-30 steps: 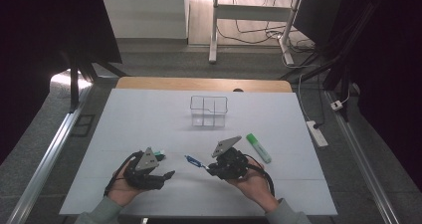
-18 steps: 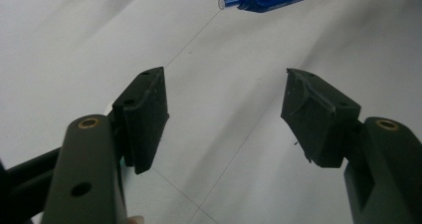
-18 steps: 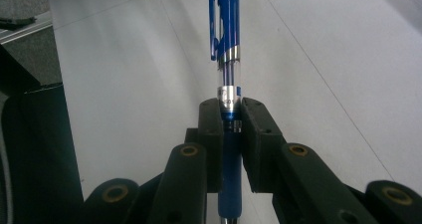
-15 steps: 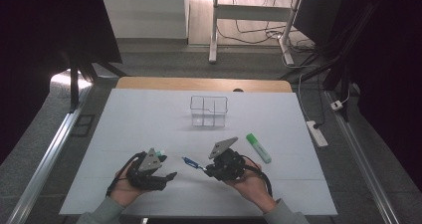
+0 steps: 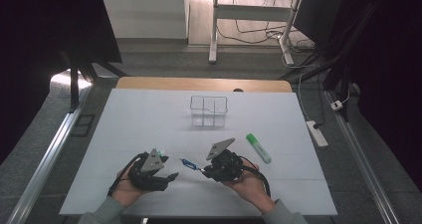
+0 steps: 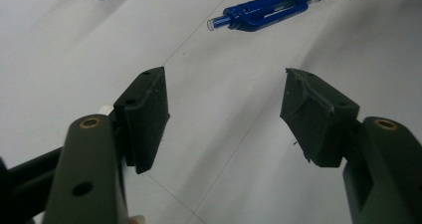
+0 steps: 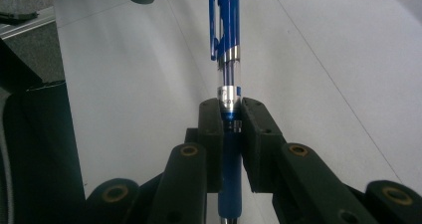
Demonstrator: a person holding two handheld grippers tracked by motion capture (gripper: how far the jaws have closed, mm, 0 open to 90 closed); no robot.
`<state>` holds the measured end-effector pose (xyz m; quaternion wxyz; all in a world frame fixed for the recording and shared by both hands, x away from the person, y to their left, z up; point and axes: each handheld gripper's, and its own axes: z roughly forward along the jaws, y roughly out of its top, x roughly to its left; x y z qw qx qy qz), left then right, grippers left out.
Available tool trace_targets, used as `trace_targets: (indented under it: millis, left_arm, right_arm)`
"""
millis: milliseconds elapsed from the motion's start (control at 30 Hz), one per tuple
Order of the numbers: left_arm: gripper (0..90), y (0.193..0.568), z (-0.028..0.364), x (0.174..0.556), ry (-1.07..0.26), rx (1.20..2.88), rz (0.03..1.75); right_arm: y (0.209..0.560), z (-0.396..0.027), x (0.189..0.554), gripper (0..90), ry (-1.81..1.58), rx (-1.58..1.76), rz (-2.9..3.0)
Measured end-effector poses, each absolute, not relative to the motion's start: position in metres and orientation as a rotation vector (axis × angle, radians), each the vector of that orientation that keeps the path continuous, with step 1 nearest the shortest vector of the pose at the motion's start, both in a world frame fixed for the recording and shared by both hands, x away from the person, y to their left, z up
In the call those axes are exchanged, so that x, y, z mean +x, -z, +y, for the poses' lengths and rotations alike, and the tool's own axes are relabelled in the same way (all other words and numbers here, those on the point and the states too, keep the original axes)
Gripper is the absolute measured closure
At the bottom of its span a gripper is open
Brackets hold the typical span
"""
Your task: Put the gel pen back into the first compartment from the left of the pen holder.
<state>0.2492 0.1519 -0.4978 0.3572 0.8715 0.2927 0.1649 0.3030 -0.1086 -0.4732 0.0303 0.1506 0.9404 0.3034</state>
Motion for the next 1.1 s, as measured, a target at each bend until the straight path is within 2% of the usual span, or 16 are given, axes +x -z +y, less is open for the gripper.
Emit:
trace_targets:
  millis: [467, 1100]
  left_arm:
    - [36.6, 0.498, 0.147, 0.249, -0.425, 2.256, 0.746]
    - [34.3, 0.496, 0.135, 0.245, -0.402, 2.271, 0.695]
  right_arm:
    - [0.476, -0.102, 0.3, 79.5, -0.924, 0.452, 2.908]
    - [0.474, -0.097, 0.297, 79.5, -0.953, 0.418, 2.92]
